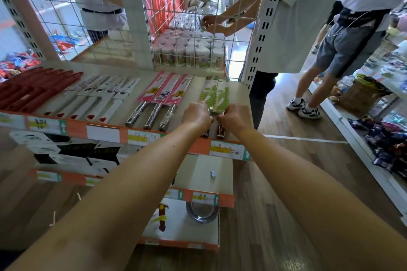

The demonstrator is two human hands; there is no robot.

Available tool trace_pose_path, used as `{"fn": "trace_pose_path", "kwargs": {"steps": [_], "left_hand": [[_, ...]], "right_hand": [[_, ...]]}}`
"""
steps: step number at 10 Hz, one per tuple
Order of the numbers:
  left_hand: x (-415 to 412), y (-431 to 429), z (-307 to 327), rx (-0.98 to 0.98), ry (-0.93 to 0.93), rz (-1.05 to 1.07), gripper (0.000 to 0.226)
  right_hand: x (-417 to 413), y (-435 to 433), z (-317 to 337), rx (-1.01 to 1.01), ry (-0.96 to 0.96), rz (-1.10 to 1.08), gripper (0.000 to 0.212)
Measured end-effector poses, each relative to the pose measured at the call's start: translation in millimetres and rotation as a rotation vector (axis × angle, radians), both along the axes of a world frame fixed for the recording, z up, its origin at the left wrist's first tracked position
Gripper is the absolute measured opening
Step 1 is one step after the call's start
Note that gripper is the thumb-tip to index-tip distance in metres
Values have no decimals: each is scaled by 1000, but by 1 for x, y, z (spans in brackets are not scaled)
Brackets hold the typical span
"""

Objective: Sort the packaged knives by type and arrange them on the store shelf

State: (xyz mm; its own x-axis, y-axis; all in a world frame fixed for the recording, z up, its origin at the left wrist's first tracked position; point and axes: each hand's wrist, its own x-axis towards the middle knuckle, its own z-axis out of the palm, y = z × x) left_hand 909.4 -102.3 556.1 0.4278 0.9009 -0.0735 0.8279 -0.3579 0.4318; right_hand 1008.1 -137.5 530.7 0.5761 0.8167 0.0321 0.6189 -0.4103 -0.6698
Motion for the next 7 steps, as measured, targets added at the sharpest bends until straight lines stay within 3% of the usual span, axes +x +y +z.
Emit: {"fn": "trace_pose_path", "kwargs": {"steps": [4,7], "left_hand": [[-10,20,-5,133,-29,-64,39],[-103,53,22,244,25,-5,44]], "right_hand": [[-1,-1,18,-79,-15,13,28],[-56,13,58,-215,-244,-20,13]]}}
